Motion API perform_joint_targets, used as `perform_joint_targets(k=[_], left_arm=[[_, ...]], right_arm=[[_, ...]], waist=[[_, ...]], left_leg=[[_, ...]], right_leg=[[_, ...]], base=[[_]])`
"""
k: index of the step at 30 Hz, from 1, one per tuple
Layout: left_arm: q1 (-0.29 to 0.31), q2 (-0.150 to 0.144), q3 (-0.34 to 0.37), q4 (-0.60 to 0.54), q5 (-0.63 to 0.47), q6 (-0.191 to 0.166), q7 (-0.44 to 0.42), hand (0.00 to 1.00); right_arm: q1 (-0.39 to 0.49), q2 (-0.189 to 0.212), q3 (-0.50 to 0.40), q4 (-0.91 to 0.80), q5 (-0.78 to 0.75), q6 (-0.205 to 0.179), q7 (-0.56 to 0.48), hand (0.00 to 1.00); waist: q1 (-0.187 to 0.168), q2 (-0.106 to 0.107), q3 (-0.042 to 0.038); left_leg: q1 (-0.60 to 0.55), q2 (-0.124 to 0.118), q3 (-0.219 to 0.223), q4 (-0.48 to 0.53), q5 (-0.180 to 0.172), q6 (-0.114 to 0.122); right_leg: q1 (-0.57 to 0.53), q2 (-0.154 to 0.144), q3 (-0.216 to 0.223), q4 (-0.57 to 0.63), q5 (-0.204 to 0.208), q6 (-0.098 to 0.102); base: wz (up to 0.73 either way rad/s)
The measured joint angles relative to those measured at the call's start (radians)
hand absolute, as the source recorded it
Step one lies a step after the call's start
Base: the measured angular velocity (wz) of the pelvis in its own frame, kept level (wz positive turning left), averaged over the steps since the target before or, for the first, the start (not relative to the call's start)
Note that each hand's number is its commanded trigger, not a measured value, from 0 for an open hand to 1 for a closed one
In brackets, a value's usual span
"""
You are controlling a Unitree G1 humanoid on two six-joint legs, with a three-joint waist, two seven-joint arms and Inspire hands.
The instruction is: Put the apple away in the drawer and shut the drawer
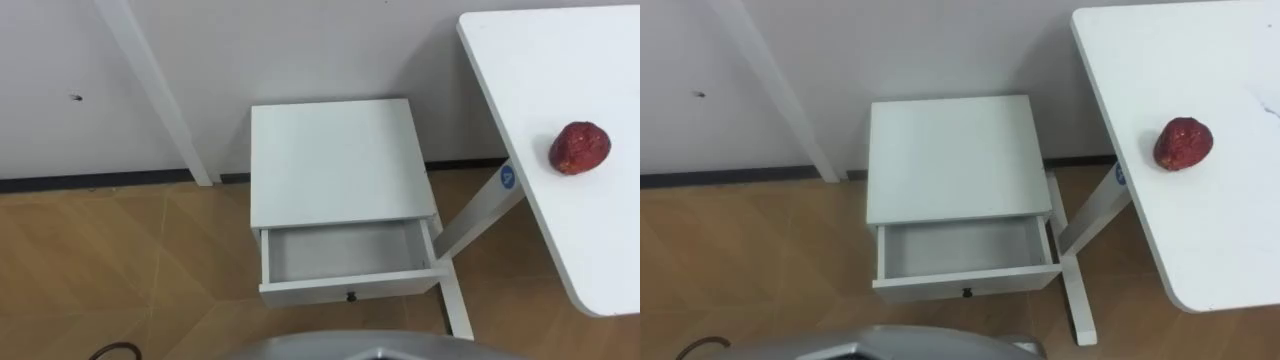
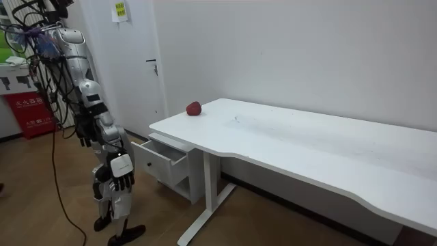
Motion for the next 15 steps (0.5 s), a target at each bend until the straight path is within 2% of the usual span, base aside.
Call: perform_joint_targets(k=[10, 15], left_arm=[[0.001, -0.002, -0.001, 0.009, -0.017, 0.012, 0.0, 0.0], [0.001, -0.012, -0.001, 0.019, -0.037, 0.011, 0.008, 0.0]], right_arm=[[-0.002, 0.002, 0.0, 0.001, 0.007, 0.0, -0.008, 0.0], [0.008, 0.006, -0.023, -0.001, 0.135, 0.001, -0.053, 0.0]], waist=[[0.001, -0.002, -0.0001], [0.0, -0.002, 0.0003]], left_leg=[[-0.001, 0.0, 0.001, 0.0, 0.0, 0.0], [0.001, 0.0, 0.009, -0.001, 0.0, -0.001]], right_leg=[[0.002, 0.001, 0.003, -0.007, 0.0, 0.0], [0.0, 0.002, 0.025, -0.008, 0.0, 0.0]], base=[[0.0], [-0.04]])
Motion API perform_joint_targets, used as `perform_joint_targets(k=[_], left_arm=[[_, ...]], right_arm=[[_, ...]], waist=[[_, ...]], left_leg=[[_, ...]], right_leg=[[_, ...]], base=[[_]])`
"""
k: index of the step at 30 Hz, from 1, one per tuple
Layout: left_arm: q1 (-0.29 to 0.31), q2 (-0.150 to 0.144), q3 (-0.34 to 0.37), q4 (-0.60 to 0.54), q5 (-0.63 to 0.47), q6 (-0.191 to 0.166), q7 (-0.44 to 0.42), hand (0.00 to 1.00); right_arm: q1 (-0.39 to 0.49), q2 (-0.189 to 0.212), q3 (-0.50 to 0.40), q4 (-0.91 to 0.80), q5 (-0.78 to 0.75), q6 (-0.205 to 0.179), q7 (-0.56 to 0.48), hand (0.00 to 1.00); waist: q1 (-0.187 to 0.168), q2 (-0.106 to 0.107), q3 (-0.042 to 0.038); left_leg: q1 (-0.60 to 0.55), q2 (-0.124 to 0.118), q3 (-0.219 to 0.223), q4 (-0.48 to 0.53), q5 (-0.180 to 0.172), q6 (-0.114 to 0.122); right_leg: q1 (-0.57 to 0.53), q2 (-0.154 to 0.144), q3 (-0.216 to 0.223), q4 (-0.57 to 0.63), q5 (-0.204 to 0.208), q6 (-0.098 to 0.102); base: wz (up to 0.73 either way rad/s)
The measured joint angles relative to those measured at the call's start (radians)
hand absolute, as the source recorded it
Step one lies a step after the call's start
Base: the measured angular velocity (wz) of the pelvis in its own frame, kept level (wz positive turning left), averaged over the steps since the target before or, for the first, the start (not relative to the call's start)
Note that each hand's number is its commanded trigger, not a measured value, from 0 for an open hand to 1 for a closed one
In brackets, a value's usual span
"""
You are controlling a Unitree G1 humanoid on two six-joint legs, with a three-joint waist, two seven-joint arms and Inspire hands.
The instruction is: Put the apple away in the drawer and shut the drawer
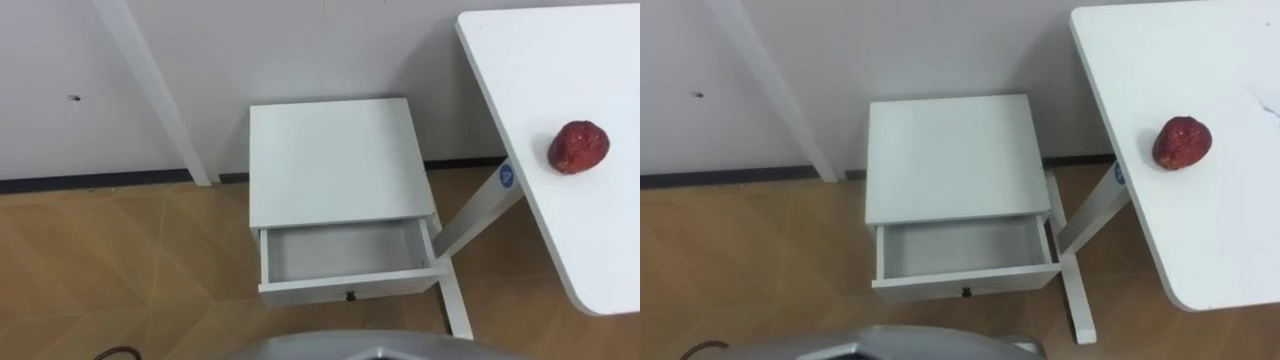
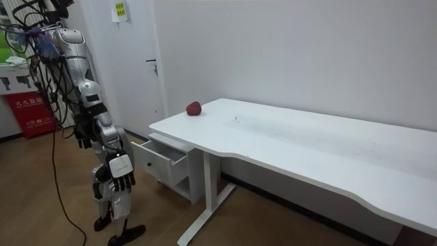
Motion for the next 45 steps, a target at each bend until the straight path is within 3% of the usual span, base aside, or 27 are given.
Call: perform_joint_targets(k=[4, 7, 12, 18, 24, 35, 43, 45], left_arm=[[0.002, 0.0, 0.032, 0.001, -0.021, 0.0, 0.003, 0.0], [0.006, 0.0, 0.082, 0.001, -0.021, -0.006, 0.013, 0.0], [0.029, 0.0, 0.178, 0.001, -0.041, -0.042, 0.037, 0.0], [0.043, 0.013, 0.197, 0.002, -0.078, -0.063, 0.063, 0.0], [0.049, 0.019, 0.198, 0.001, -0.076, -0.064, 0.078, 0.0], [0.098, 0.053, 0.24, -0.048, -0.078, -0.098, 0.081, 0.0], [0.115, 0.053, 0.269, -0.111, -0.078, -0.123, 0.084, 0.0], [0.126, 0.054, 0.271, -0.121, -0.077, -0.125, 0.083, 0.0]], right_arm=[[0.024, 0.001, -0.059, 0.0, 0.123, 0.0, -0.037, 0.0], [0.035, 0.002, -0.154, 0.0, 0.276, -0.003, -0.075, 0.0], [0.044, 0.006, -0.347, -0.016, 0.678, -0.056, -0.13, 0.0], [0.042, 0.001, -0.481, -0.023, 1.066, -0.113, -0.196, 0.0], [0.045, 0.0, -0.579, -0.032, 1.275, -0.141, -0.241, 0.0], [0.049, -0.008, -0.641, -0.282, 1.38, -0.227, -0.408, 0.0], [0.037, -0.068, -0.689, -0.532, 1.371, -0.288, -0.585, 0.0], [0.025, -0.091, -0.703, -0.625, 1.299, -0.308, -0.629, 0.0]], waist=[[-0.002, 0.0, 0.0017], [-0.003, -0.002, 0.0023], [-0.031, -0.017, 0.0011], [-0.052, -0.016, -0.0017], [-0.069, -0.012, -0.0076], [-0.085, -0.029, -0.0071], [-0.1, -0.041, -0.006], [-0.109, -0.042, -0.0057]], left_leg=[[0.014, 0.001, 0.005, -0.007, 0.0, -0.001], [0.015, 0.003, 0.026, -0.01, -0.001, -0.001], [0.016, 0.005, 0.046, -0.013, -0.002, -0.002], [0.014, 0.012, 0.057, -0.011, -0.009, -0.006], [0.018, 0.015, 0.071, -0.012, -0.009, -0.009], [0.015, 0.018, 0.08, -0.02, -0.009, -0.009], [-0.003, 0.016, 0.081, -0.018, -0.009, -0.009], [-0.003, 0.017, 0.084, -0.018, -0.009, -0.009]], right_leg=[[0.0, 0.0, 0.003, 0.002, 0.0, 0.0], [-0.006, 0.002, 0.021, 0.003, 0.0, 0.0], [-0.019, 0.007, 0.048, 0.001, 0.001, -0.001], [-0.024, 0.013, 0.056, 0.0, 0.002, -0.002], [-0.023, 0.017, 0.061, 0.002, 0.002, -0.002], [-0.037, 0.016, 0.058, 0.002, 0.003, -0.004], [-0.055, 0.015, 0.06, 0.016, 0.003, -0.004], [-0.057, 0.016, 0.061, 0.018, 0.003, -0.004]], base=[[-0.04], [-0.2], [-0.13], [-0.05], [-0.04], [-0.03], [-0.01], [0.0]])
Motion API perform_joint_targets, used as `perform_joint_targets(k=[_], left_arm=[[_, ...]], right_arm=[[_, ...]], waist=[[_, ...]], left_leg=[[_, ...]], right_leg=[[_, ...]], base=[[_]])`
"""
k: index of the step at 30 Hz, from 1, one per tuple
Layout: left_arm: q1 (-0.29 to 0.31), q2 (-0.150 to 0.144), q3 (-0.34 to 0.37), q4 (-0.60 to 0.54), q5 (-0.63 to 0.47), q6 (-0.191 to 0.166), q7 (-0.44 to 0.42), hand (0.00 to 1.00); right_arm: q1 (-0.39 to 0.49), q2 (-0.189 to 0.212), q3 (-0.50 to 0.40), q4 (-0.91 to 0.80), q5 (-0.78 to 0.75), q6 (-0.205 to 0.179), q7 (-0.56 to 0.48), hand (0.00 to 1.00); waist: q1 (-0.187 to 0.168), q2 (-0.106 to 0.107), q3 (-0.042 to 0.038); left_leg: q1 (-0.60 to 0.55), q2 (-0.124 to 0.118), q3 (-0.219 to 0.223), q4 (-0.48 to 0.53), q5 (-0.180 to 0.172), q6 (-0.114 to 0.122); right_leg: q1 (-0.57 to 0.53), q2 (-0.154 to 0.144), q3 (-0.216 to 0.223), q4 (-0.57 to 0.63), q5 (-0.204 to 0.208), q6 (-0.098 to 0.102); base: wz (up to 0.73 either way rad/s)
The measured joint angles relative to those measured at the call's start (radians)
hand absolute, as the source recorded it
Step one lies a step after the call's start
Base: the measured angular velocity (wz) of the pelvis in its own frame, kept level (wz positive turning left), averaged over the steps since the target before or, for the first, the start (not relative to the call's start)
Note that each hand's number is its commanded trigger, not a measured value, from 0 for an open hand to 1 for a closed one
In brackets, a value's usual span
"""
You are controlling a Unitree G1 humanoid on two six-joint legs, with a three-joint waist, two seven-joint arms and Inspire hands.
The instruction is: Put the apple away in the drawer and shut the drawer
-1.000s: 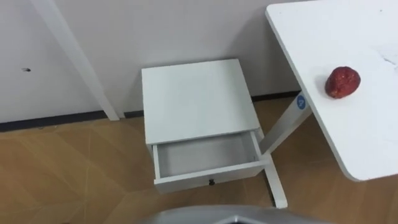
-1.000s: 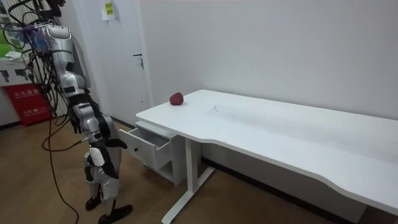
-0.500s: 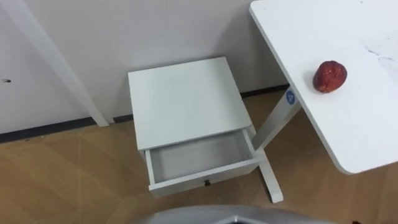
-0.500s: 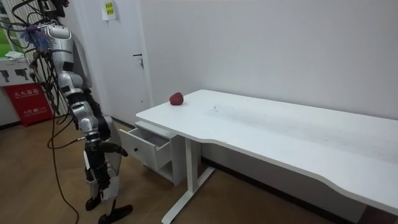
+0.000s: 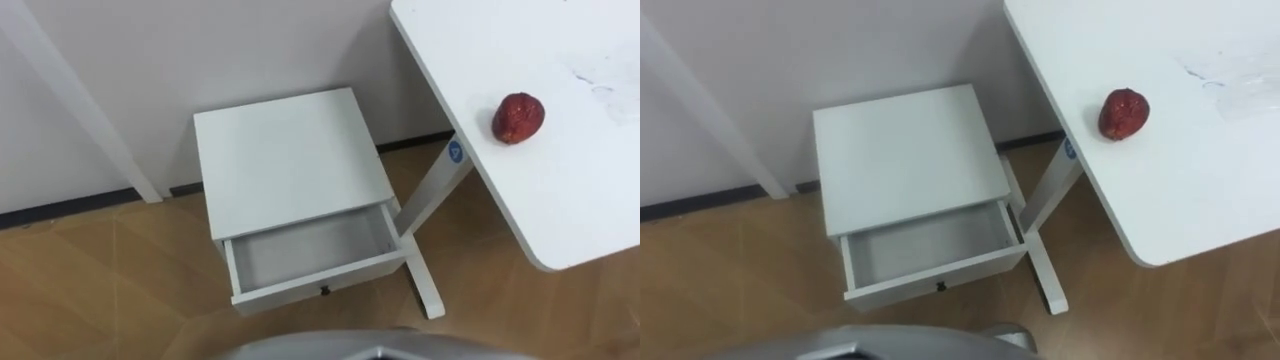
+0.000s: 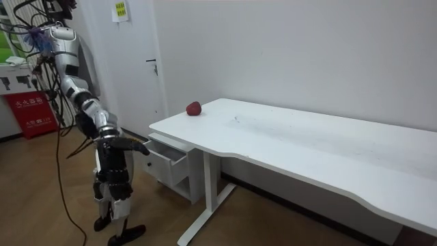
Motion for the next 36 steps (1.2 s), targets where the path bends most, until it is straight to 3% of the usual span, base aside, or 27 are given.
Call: perform_joint_targets(k=[7, 9, 17, 26, 30, 36], left_arm=[[-0.001, -0.002, -0.021, -0.014, 0.001, -0.006, 0.001, 0.0], [-0.001, 0.001, -0.05, -0.022, 0.005, -0.006, 0.001, 0.0], [-0.012, 0.0, -0.135, -0.036, 0.001, -0.009, -0.022, 0.0], [-0.015, -0.001, -0.166, -0.037, 0.004, -0.013, -0.034, 0.0], [-0.026, -0.001, -0.169, -0.037, 0.027, -0.012, -0.043, 0.0], [-0.023, 0.001, -0.175, -0.04, 0.028, -0.001, -0.043, 0.0]], right_arm=[[-0.002, -0.007, 0.037, -0.285, -0.278, -0.037, -0.113, 0.0], [0.0, -0.007, 0.07, -0.364, -0.43, -0.043, -0.147, 0.0], [0.003, -0.021, 0.211, -0.598, -0.648, -0.045, -0.179, 0.0], [-0.024, -0.037, 0.268, -0.646, -0.784, -0.041, -0.098, 0.0], [-0.025, -0.079, 0.347, -0.648, -0.859, -0.033, -0.037, 0.0], [-0.027, -0.081, 0.413, -0.646, -0.862, 0.002, 0.065, 0.0]], waist=[[0.007, 0.0, 0.0001], [0.021, 0.002, 0.0007], [0.074, 0.011, 0.004], [0.102, 0.005, 0.009], [0.107, -0.009, 0.0145], [0.121, -0.025, 0.0098]], left_leg=[[-0.006, -0.001, -0.001, -0.002, 0.0, 0.0], [-0.016, 0.0, 0.003, 0.005, 0.0, 0.0], [-0.033, 0.0, 0.002, 0.006, 0.0, 0.0], [-0.036, -0.005, -0.006, 0.006, 0.001, -0.001], [-0.036, 0.001, -0.002, 0.008, 0.001, -0.001], [-0.037, 0.001, -0.003, 0.01, 0.001, -0.001]], right_leg=[[-0.009, 0.0, 0.001, -0.001, 0.0, 0.0], [-0.019, 0.0, 0.001, 0.0, 0.0, 0.0], [-0.034, 0.001, 0.0, -0.003, 0.0, 0.0], [-0.034, 0.0, -0.008, -0.003, 0.0, 0.0], [-0.035, 0.0, -0.007, -0.003, 0.0, 0.0], [-0.034, 0.0, -0.006, -0.004, 0.0, 0.0]], base=[[0.0], [-0.05], [0.0], [0.03], [-0.02], [0.0]])
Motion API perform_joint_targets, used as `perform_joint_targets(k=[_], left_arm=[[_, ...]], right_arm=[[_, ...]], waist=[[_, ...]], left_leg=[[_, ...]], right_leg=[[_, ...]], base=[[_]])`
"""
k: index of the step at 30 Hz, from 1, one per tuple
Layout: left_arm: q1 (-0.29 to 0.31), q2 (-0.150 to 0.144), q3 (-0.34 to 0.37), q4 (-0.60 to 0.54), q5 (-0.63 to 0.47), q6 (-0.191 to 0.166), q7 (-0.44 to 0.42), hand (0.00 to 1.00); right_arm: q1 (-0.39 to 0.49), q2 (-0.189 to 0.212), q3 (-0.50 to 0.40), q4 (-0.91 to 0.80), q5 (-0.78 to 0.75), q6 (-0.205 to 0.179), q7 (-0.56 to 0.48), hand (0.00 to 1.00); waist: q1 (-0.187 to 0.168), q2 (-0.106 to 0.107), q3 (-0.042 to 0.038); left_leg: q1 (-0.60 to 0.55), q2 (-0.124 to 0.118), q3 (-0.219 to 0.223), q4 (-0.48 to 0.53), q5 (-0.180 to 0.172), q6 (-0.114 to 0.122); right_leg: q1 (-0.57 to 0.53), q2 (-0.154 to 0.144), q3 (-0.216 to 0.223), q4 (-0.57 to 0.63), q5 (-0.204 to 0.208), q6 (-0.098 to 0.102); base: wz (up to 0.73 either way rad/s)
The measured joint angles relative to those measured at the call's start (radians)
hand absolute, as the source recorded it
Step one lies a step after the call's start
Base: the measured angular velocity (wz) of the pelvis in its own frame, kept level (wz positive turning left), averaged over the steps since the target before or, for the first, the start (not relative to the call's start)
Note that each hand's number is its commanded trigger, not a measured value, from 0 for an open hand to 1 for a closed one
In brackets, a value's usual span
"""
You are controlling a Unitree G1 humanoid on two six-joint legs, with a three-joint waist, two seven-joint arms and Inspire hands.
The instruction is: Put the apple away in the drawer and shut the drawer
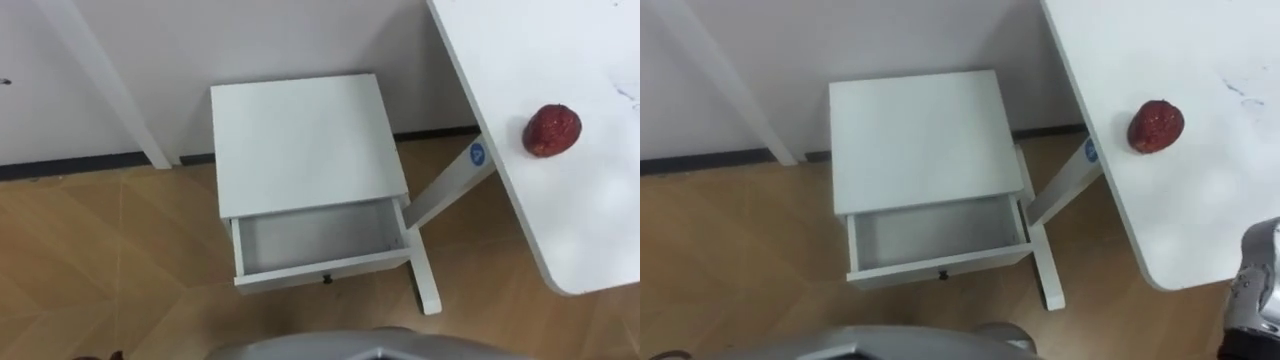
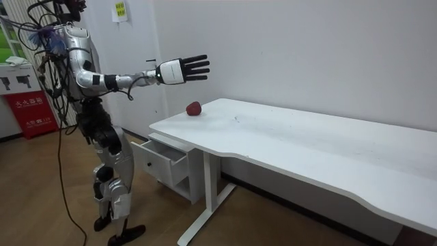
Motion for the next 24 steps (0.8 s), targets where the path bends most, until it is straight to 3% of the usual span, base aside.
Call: perform_joint_targets(k=[13, 24], left_arm=[[0.009, 0.0, -0.003, -0.003, 0.001, 0.001, 0.0, 0.0], [0.001, 0.0, -0.046, 0.006, 0.016, 0.002, -0.004, 0.0]], right_arm=[[0.0, -0.001, 0.029, 0.029, -0.048, 0.003, 0.135, 0.0], [0.001, -0.001, 0.136, 0.099, -0.158, 0.019, 0.253, 0.0]], waist=[[0.017, 0.015, -0.0003], [0.019, 0.021, 0.0012]], left_leg=[[0.004, 0.0, -0.001, 0.002, 0.001, -0.001], [0.006, -0.001, -0.001, 0.004, 0.001, -0.001]], right_leg=[[0.008, 0.001, -0.001, -0.015, 0.001, -0.001], [0.019, 0.0, -0.005, -0.016, 0.002, -0.003]], base=[[0.0], [0.01]])
